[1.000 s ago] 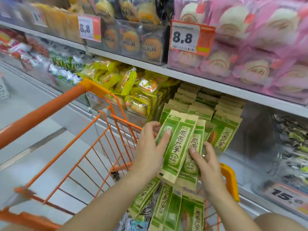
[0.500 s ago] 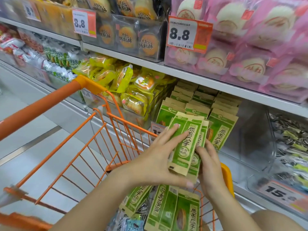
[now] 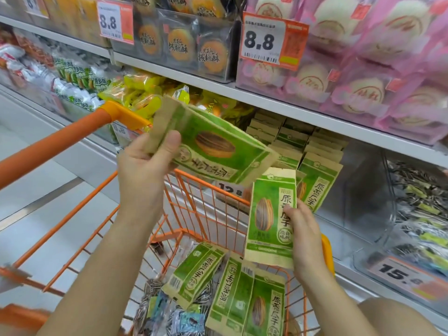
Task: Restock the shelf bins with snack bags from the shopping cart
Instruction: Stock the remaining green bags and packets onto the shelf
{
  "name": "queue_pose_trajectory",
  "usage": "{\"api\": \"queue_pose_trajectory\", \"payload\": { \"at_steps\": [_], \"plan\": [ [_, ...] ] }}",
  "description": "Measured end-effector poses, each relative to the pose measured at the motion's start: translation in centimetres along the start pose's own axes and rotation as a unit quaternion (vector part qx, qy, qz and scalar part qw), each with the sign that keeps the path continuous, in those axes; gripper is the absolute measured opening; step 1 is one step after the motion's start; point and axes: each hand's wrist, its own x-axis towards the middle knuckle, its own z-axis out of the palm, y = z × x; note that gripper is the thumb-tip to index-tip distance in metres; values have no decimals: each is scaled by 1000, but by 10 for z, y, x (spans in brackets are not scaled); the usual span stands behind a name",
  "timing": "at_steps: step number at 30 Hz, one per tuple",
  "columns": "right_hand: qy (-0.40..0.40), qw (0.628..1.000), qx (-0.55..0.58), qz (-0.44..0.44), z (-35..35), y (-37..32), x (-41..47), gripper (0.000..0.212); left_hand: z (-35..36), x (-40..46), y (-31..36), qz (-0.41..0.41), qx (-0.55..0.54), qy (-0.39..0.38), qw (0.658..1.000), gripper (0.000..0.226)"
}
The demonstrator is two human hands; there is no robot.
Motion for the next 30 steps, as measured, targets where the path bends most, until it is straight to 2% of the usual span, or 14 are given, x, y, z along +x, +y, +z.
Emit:
{"api": "queue_pose_trajectory", "payload": {
  "at_steps": [2, 4, 5, 8, 10, 11, 13, 15, 17, 19, 21, 23, 26, 30],
  "plan": [
    [-21, 1000, -11, -8, 4, 0, 0, 13, -1, 6, -5, -173, -26, -14, 984, 10],
    [-56, 998, -21, 3, 6, 2, 1, 16, 2, 1, -17, -289, 73, -82, 951, 13],
    [-76, 997, -18, 17, 5, 3, 3, 21, 6, -3, -23, -312, 120, -115, 935, 16],
    [-115, 992, -21, 49, 8, 2, 0, 29, 14, -10, -31, -311, 168, -137, 926, 29],
    [-138, 989, -35, 41, 7, 4, -2, 70, 17, -12, -32, -293, 188, -128, 928, 33],
    [-149, 987, -37, 41, 8, 4, -4, 77, 18, -13, -33, -284, 201, -127, 929, 35],
    [-168, 985, -21, 43, 7, 2, -6, 63, 20, -16, -32, -268, 219, -118, 931, 34],
    [-161, 985, 12, 63, 7, -1, -6, 56, 19, -15, -30, -267, 182, -67, 944, 24],
    [-153, 986, 31, 61, 4, -1, -4, 61, 14, -13, -29, -273, 114, 28, 955, 15],
    [-149, 987, 28, 60, 4, 0, -2, 72, 11, -13, -31, -286, 65, 97, 951, 12],
    [-126, 990, 22, 52, 10, -2, -6, 93, 14, -17, -35, -292, 46, 102, 950, 8],
    [-77, 997, 9, 23, 14, -5, -11, 104, 19, -21, -38, -289, 60, 41, 954, 36],
    [-27, 999, -15, -37, 14, -7, -13, 70, 21, -22, -35, -315, 115, -123, 934, 71],
    [-5, 997, -15, -76, 14, -5, -13, 39, 22, -29, -34, -334, 206, -296, 871, 47]
  ]
}}
